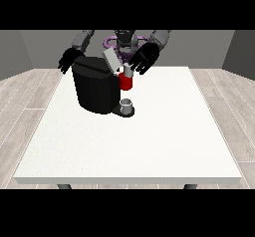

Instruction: Insert the coffee pod into the coffee machine and close the lid

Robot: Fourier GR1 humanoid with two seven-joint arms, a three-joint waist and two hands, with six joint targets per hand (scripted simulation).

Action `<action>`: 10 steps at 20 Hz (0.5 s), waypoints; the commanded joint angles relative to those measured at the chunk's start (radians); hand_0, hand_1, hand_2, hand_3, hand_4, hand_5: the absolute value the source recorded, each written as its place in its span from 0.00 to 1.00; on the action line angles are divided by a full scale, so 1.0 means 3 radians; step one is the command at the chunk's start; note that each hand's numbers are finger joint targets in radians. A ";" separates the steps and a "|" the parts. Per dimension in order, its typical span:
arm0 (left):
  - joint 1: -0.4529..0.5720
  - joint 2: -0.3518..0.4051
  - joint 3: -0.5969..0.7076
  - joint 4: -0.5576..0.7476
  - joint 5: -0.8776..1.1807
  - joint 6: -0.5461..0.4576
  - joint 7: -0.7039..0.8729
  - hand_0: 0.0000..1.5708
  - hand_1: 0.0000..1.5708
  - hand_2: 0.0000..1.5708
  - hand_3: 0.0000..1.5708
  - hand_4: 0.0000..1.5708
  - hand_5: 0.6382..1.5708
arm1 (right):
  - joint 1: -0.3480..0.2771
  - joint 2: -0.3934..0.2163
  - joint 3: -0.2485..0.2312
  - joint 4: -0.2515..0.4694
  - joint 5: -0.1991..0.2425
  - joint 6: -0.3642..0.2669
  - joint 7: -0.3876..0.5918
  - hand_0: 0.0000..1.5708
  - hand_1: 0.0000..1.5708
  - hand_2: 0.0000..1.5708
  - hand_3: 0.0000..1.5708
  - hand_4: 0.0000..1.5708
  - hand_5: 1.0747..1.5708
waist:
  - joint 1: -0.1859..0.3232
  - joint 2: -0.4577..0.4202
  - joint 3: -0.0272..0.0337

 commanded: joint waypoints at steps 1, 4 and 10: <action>0.0016 -0.0099 -0.0023 -0.0008 -0.0043 0.0081 0.0006 0.78 0.78 0.82 0.77 0.33 1.00 | -0.0032 0.0009 -0.0017 -0.0049 -0.0063 0.0000 0.0167 0.00 0.00 0.00 0.00 0.33 1.00 | -0.0013 -0.0067 0.0000; -0.0162 -0.0017 -0.0001 -0.0003 -0.0040 -0.0051 0.0057 0.77 0.77 0.80 0.76 0.32 1.00 | -0.0089 -0.0028 -0.0082 0.0064 -0.0070 0.0034 -0.0070 0.00 0.00 0.00 0.00 0.33 1.00 | -0.0017 0.0107 0.0001; 0.0055 -0.0124 -0.0045 -0.0012 -0.0105 0.0134 -0.0139 0.76 0.76 0.81 0.76 0.32 1.00 | -0.0064 -0.0070 -0.0108 0.0014 -0.0052 0.0021 -0.0133 0.00 0.00 0.00 0.00 0.29 1.00 | 0.0033 0.0119 0.0000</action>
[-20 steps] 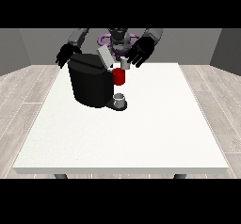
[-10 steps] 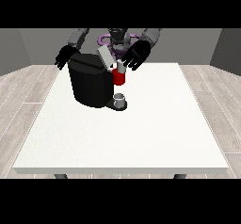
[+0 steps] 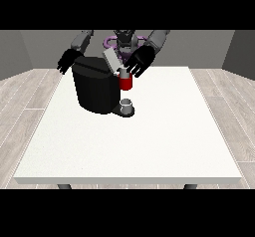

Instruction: Insert the coffee pod into the coffee machine and close the lid

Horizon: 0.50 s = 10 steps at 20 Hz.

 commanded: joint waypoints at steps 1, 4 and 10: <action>0.0150 0.0023 0.0014 0.0066 -0.0010 -0.0002 -0.0119 0.76 0.76 0.81 0.76 0.33 1.00 | 0.0096 0.0015 0.0021 -0.0135 -0.0023 -0.0021 0.0155 0.00 0.00 0.00 0.00 0.28 1.00 | -0.0009 -0.0108 -0.0003; 0.0026 -0.0078 -0.0018 -0.0005 -0.0037 0.0011 -0.0013 0.74 0.74 0.79 0.75 0.32 1.00 | -0.0005 -0.0003 -0.0079 0.0075 -0.0021 -0.0041 -0.0108 0.00 0.00 0.00 0.00 0.29 1.00 | 0.0079 0.0019 -0.0001; 0.0035 0.0061 0.0015 0.0136 -0.0068 -0.0077 -0.0084 0.79 0.79 0.81 0.76 0.31 1.00 | -0.0092 0.0055 0.0084 -0.0208 0.0069 -0.0168 0.0347 0.00 0.00 0.00 0.00 0.28 1.00 | -0.0006 -0.0042 -0.0004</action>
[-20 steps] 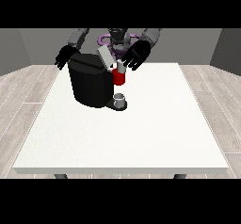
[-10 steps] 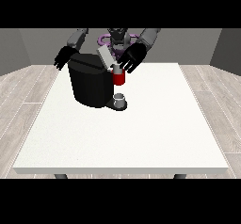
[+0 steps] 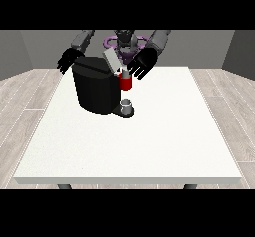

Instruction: Insert the coffee pod into the coffee machine and close the lid

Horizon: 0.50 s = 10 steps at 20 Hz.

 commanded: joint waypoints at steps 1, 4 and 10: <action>-0.0029 0.0053 0.0015 0.0061 -0.0008 -0.0082 -0.0048 0.80 0.80 0.82 0.75 0.31 1.00 | -0.0080 -0.0068 -0.0033 -0.0036 -0.0037 0.0044 0.0089 0.00 0.00 0.00 0.00 0.28 1.00 | -0.0027 0.0087 -0.0003; -0.0065 -0.0001 0.0050 0.0087 -0.0007 -0.0012 0.0040 0.78 0.78 0.81 0.74 0.31 1.00 | -0.0110 0.0011 0.0014 -0.0040 0.0020 -0.0046 0.0037 0.00 0.00 0.00 0.00 0.27 1.00 | -0.0039 0.0134 -0.0003; 0.0026 0.0074 0.0018 0.0057 -0.0075 -0.0001 -0.0081 0.72 0.72 0.74 0.65 0.28 1.00 | -0.0076 -0.0121 -0.0105 -0.0068 -0.0153 0.0152 0.0016 0.00 0.00 0.00 0.00 0.26 1.00 | -0.0040 0.0106 -0.0003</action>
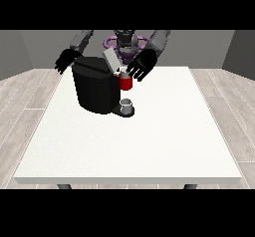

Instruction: Insert the coffee pod into the coffee machine and close the lid

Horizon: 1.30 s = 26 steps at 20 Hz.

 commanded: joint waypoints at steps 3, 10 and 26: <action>-0.0049 0.0003 -0.0051 0.0027 -0.0084 -0.0065 0.0073 0.71 0.71 0.74 0.63 0.28 1.00 | 0.0022 -0.0013 0.0029 0.0011 0.0016 0.0020 0.0037 0.00 0.00 0.00 0.00 0.28 1.00 | -0.0007 -0.0055 -0.0003; -0.0036 -0.0084 -0.0047 0.0006 -0.0138 0.0127 0.0049 0.67 0.67 0.71 0.61 0.23 1.00 | -0.0023 0.0053 0.0075 0.0010 0.0045 -0.0021 -0.0033 0.00 0.00 0.00 0.00 0.29 1.00 | -0.0007 0.0034 -0.0004; 0.0139 0.0009 -0.0189 0.0032 -0.0321 -0.0096 -0.0210 0.00 0.00 0.00 0.00 0.00 1.00 | 0.0060 0.0070 0.0076 -0.0022 0.0126 -0.0169 -0.0004 0.00 0.00 0.00 0.00 0.24 1.00 | 0.0047 -0.0094 -0.0004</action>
